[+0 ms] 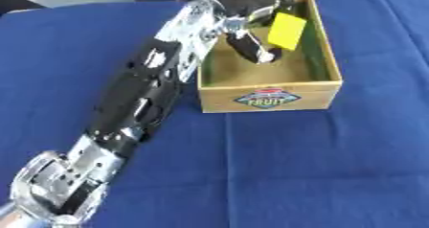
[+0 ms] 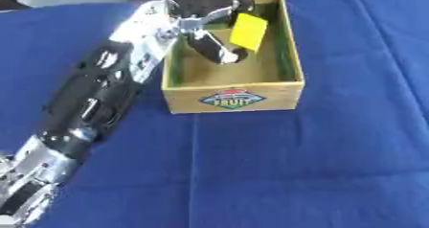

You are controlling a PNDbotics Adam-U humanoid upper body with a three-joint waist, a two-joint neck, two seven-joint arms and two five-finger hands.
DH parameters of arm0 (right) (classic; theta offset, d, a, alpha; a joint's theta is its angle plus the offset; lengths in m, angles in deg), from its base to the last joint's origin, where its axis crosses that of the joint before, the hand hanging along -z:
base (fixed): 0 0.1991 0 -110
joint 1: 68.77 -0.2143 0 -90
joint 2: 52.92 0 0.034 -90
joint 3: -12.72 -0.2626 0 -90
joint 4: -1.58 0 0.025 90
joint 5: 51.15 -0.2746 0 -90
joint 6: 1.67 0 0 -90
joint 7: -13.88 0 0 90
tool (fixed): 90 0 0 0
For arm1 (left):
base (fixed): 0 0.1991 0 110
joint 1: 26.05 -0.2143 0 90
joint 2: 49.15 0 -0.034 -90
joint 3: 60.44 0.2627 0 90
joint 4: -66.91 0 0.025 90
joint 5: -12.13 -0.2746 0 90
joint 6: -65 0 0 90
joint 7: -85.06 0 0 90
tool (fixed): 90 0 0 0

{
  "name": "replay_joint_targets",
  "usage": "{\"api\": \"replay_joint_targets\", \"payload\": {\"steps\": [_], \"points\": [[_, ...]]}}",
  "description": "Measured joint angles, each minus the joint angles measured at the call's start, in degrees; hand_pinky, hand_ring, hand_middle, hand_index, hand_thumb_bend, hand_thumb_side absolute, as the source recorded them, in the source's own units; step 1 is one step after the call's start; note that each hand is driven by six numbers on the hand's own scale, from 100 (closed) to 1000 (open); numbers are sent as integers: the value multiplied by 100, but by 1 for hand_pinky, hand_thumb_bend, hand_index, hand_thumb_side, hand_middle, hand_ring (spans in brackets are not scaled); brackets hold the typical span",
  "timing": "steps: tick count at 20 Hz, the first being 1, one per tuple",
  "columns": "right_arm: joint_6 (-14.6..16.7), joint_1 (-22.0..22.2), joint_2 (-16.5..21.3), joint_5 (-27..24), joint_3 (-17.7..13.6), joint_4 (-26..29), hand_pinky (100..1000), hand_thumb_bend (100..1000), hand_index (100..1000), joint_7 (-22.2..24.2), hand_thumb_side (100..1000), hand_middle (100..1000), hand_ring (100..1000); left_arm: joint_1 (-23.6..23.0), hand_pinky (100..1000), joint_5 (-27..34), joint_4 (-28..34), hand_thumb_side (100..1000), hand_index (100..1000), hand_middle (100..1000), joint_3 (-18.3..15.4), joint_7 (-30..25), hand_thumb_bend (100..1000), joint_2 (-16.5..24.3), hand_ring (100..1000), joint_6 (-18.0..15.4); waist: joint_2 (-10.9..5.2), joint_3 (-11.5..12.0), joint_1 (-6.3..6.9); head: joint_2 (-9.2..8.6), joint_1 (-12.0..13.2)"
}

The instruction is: Pick up objects on the table and place them in the box.

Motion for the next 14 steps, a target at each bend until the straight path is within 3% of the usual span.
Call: {"api": "replay_joint_targets", "payload": {"steps": [3,5,8,9,11,14], "points": [[-1,2,-1,0,0,0,689,100,773,1,1000,536,677,-10,489,-234,-45,315,739,536,25,-65,100,-35,612,-83,0,5,0,0,-4],[-1,3,-2,0,-1,0,689,100,772,1,1000,535,676,-24,529,-348,-75,385,802,599,36,-139,130,-36,665,-135,0,5,0,0,-17],[-2,7,-5,0,-1,0,690,100,772,2,1000,535,676,-33,627,-462,-98,624,920,747,36,-236,343,-36,781,-163,0,8,0,0,-24],[-2,8,-5,0,-1,0,690,100,772,2,1000,535,676,-33,639,-494,-98,651,931,760,36,-247,371,-36,792,-156,0,9,0,0,-25],[-3,11,-6,0,-1,0,690,100,772,3,1000,535,676,-33,686,-565,-93,784,968,807,35,-233,530,-36,837,-138,0,14,0,0,-28],[-3,36,-8,0,-1,0,690,100,772,3,1000,535,676,-34,681,-680,-41,805,953,800,32,-142,563,-35,833,-61,-3,23,-2,0,-34]]}}
